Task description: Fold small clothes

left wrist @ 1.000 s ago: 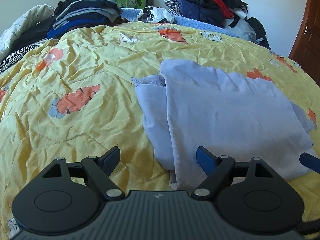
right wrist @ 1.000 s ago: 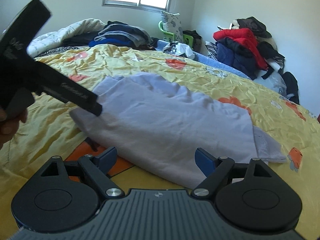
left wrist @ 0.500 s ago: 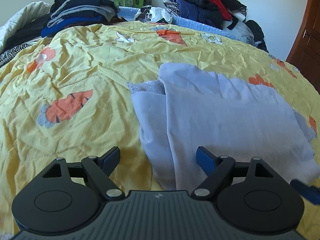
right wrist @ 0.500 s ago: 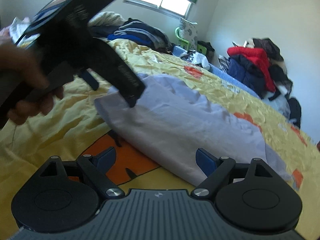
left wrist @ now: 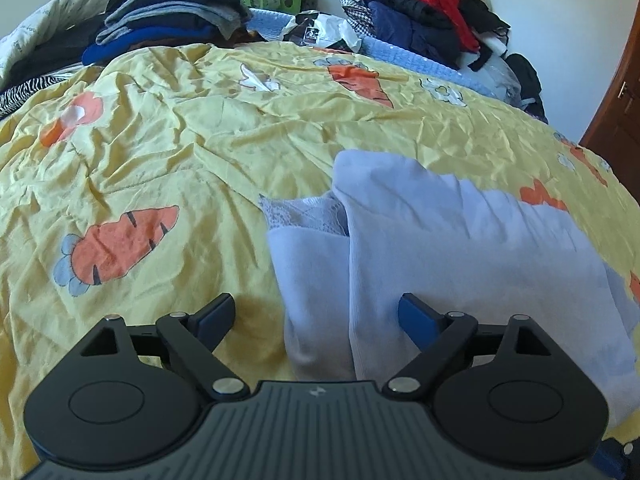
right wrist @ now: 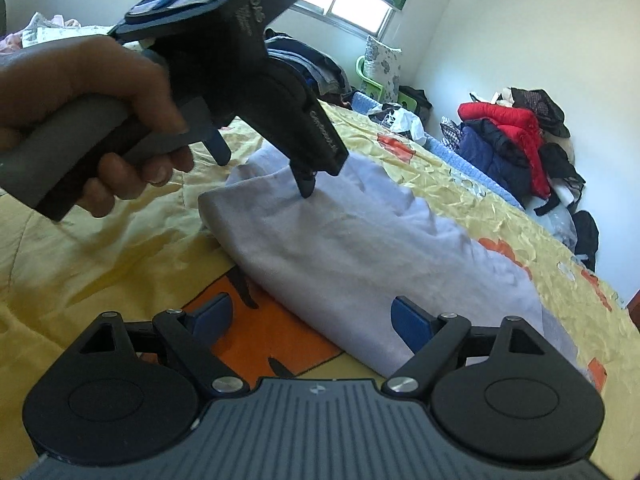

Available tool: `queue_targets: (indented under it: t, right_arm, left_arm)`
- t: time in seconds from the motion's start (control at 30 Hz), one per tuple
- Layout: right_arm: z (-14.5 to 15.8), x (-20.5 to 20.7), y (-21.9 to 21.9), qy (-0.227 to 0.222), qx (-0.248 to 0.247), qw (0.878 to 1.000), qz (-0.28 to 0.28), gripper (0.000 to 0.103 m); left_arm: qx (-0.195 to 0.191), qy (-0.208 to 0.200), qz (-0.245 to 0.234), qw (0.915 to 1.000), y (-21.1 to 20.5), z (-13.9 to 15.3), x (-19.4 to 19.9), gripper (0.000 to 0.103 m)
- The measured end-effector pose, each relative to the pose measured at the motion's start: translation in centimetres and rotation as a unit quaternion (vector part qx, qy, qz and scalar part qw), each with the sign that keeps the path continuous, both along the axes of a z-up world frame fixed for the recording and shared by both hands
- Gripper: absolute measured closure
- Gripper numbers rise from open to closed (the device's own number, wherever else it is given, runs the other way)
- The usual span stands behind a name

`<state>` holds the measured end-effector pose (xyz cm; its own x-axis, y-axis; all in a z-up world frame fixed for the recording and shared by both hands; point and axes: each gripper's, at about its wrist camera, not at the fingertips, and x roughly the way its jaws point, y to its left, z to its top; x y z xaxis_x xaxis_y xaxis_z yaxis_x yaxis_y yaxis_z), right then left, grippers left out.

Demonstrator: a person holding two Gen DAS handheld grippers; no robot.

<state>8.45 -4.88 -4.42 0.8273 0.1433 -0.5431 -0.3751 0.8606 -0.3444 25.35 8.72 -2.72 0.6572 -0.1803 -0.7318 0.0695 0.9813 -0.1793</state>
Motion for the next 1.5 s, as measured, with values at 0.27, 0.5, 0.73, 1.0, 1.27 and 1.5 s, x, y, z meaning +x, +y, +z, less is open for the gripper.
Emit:
queue_targets:
  t: [0.27,0.5,0.73,1.0,1.27,1.5]
  right_arm:
    - [-0.2,0.3,1.8,-0.028,-0.04,0.999,0.007,0.015]
    - [-0.4,0.4,2.5,-0.042,-0.051,0.998,0.011,0.017]
    - [-0.7,0.7,3.5,-0.056,-0.062,0.996,0.007,0.023]
    - [-1.4,1.3,5.7,-0.079,-0.096,0.992,0.021,0.04]
    - [-1.5,2.5,6.8,-0.077,-0.099,0.992,0.022,0.052]
    - [-1.8,2.6,7.5,-0.077,-0.106,0.991,0.042,0.076]
  left_arm:
    - [0.002,0.002,-0.004,1.0,-0.1,-0.3,1.1,0.004]
    - [0.001,0.001,-0.022,0.9998,0.0,-0.5,1.8,0.0]
    - [-0.024,-0.007,-0.083,0.9963,1.1,-0.7,3.6,0.0]
    - [-0.074,-0.022,-0.098,0.9922,1.0,-0.8,6.0,0.0]
    - [-0.048,-0.039,-0.133,0.9892,-1.4,-0.9,7.1,0.014]
    - [-0.028,-0.029,-0.143,0.9889,-1.7,-0.6,7.8,0.065]
